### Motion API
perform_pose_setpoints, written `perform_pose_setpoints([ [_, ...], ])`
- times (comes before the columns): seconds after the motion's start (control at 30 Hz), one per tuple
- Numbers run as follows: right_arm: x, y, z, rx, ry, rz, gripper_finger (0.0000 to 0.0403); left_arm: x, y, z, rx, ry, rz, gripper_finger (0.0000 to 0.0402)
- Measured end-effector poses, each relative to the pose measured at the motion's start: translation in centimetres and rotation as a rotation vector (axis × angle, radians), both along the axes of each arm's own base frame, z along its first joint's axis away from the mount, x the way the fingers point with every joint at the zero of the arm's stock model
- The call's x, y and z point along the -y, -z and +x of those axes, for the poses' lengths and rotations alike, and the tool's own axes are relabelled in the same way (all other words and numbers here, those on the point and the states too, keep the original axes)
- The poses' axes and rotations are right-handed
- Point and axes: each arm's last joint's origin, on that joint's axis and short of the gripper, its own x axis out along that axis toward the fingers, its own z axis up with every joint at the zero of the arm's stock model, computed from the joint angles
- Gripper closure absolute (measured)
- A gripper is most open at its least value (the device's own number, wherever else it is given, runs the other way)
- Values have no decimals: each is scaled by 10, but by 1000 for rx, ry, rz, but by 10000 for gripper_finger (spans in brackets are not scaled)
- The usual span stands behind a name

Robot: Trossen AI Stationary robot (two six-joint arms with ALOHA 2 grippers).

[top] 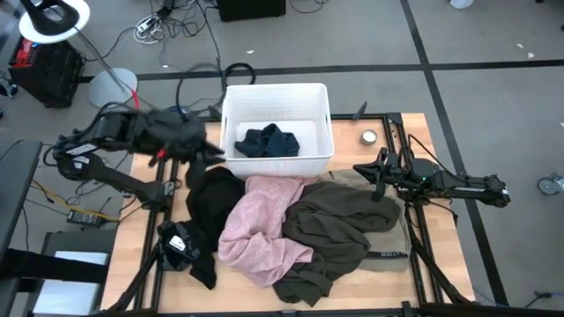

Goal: Sort clothes
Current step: Put the black boxer shorts into the white laundry organizer

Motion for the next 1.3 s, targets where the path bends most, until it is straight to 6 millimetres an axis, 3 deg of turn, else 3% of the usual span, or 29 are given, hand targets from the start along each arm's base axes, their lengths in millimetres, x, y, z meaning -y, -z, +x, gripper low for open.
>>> perform_pose_setpoints([
  [0.33, 0, 0, 0, 0, 0, 0, 396, 52, 14, -3, -103, 29, 0, 289],
  [0.57, 0, 0, 0, 0, 0, 0, 396, 74, 30, -9, -200, 28, -15, 289],
  [0.97, 0, 0, 0, 0, 0, 0, 396, 110, 110, -30, -382, -20, -195, 289],
  [1.3, 0, 0, 0, 0, 0, 0, 396, 127, 180, -37, -535, -253, -403, 289],
])
